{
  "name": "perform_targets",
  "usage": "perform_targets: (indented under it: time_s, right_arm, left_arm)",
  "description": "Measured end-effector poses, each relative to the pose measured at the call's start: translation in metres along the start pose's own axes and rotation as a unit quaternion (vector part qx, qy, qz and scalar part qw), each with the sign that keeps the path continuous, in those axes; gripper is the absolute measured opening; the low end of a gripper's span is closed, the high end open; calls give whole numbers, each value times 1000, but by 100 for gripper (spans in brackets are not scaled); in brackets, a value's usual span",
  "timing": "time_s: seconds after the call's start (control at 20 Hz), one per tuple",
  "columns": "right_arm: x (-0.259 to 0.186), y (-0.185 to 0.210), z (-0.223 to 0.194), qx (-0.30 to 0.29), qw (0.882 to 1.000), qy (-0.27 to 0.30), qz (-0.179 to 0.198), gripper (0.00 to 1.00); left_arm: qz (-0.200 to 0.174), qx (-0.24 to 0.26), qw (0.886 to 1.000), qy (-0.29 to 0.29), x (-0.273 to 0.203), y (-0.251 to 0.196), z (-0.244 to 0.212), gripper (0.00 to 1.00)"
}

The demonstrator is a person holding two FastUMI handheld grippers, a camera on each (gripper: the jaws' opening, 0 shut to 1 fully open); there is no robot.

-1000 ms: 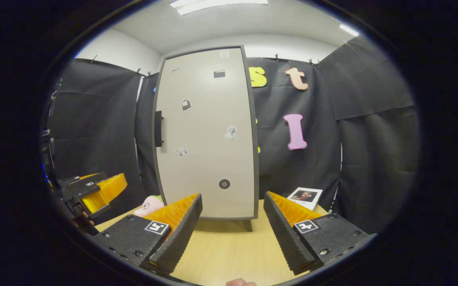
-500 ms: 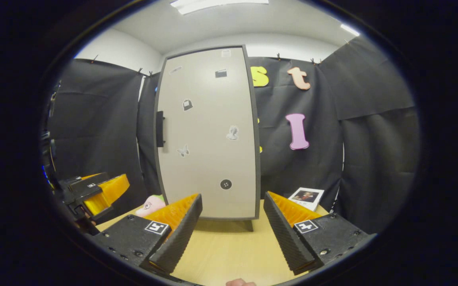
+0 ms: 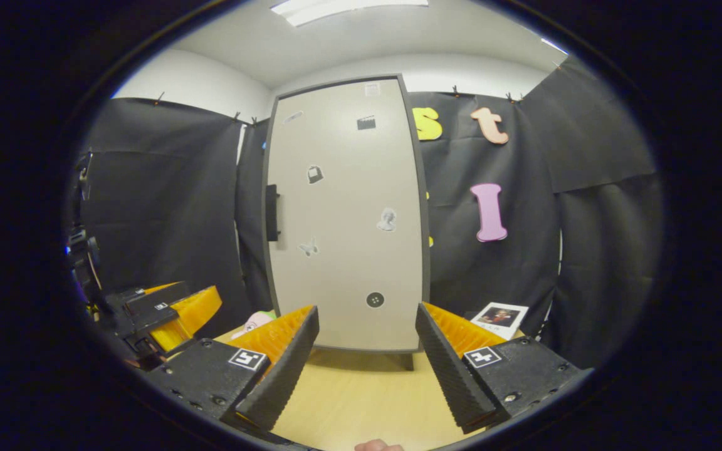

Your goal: Open the cabinet door with the right hand, grasp the bottle in the cabinet with the left hand and place it on the coaster, then close the cabinet door with the right hand.

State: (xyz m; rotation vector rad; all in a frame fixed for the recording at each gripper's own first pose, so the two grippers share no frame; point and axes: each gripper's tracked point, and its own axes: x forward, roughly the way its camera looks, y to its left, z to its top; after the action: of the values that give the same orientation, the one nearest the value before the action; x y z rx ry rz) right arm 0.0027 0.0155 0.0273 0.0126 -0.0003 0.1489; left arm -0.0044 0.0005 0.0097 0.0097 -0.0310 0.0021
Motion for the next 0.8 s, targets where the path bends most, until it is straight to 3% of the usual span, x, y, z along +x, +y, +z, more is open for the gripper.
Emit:
perform_targets:
  time_s: [0.05,0.3,0.4,0.6,0.65,0.75,0.8]
  right_arm:
    - [1,0,4,-5,1000,1,5,96]
    - [19,3,31,-29,999,-17,28,100]
    - [32,14,40,-26,998,-24,49,96]
    - [62,31,66,-46,996,-42,65,100]
    - [71,37,71,-51,995,-43,72,96]
    - [88,55,77,-53,993,-42,97,100]
    - [98,63,80,-51,992,-43,108,96]
  left_arm:
    - [2,2,1000,-1,-2,0,1,95]
    - [18,14,1000,-3,-5,9,-2,95]
    - [20,18,1000,1,-7,12,-4,95]
    - [23,13,1000,3,-9,13,-5,95]
    - [24,12,1000,5,-9,14,-7,95]
    - [29,15,999,6,-11,16,-7,95]
    - [30,17,999,6,-11,18,-8,95]
